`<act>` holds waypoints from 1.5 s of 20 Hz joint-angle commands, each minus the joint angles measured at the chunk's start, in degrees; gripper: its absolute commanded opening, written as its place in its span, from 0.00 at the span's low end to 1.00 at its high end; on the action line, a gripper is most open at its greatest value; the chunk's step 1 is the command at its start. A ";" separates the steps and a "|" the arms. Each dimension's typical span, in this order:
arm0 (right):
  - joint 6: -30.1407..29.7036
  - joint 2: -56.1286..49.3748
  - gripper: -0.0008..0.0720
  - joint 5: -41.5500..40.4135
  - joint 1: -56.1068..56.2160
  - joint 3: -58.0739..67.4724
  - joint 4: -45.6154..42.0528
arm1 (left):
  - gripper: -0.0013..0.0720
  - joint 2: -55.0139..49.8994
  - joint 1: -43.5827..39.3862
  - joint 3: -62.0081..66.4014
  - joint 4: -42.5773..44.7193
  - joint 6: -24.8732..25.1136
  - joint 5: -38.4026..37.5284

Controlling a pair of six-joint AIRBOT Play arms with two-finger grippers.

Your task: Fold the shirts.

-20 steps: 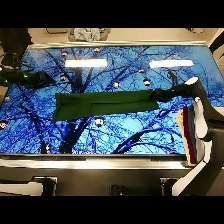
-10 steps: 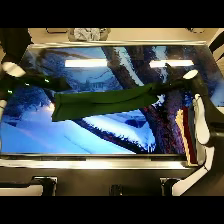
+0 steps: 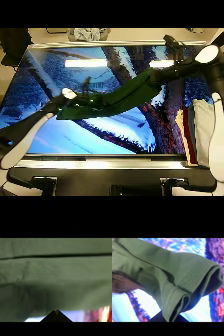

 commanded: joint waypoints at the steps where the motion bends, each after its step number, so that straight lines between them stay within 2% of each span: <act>1: 4.42 5.57 0.06 2.21 0.92 0.07 -2.01 | 0.05 -6.64 -4.09 3.37 -10.29 0.00 3.30; 6: 6.10 8.37 0.06 4.37 0.92 0.07 -2.03 | 0.05 -14.16 -7.39 9.90 -19.54 0.09 3.21; 9: 6.21 7.04 0.06 0.81 0.92 0.04 -1.51 | 0.05 -14.49 -5.99 10.51 -19.52 3.80 0.39; 10: 6.16 5.99 0.06 -0.55 0.94 0.04 -0.04 | 0.05 -13.53 -4.39 10.51 -16.98 4.76 -1.92; 13: 4.63 2.12 0.06 -5.31 2.99 0.04 6.78 | 0.04 -6.36 2.80 10.32 5.70 2.80 -11.21; 15: 4.48 -0.61 0.06 -9.35 7.32 0.07 8.68 | 0.04 1.64 8.92 9.16 18.78 2.38 -14.64; 17: 4.50 -3.58 0.06 -13.29 12.76 0.07 9.62 | 0.05 9.51 16.24 8.04 25.38 2.40 -16.81; 22: 4.76 -12.85 0.06 -24.70 24.30 0.07 16.79 | 0.05 21.86 32.54 6.54 26.67 3.48 -20.44; 26: 5.14 -21.79 0.07 -32.39 30.64 0.07 23.26 | 0.05 25.94 36.39 3.91 26.51 3.48 -20.59; 27: 5.16 -23.58 0.33 -34.95 31.82 0.07 24.68 | 0.05 26.29 36.15 3.13 25.51 3.50 -20.61; 28: 4.76 -25.05 0.93 -37.55 32.61 0.07 27.19 | 0.05 26.49 36.00 2.25 23.98 3.50 -20.63; 30: 1.27 -25.16 0.98 -40.48 32.30 0.07 28.30 | 0.05 26.51 35.34 1.11 22.69 3.78 -21.20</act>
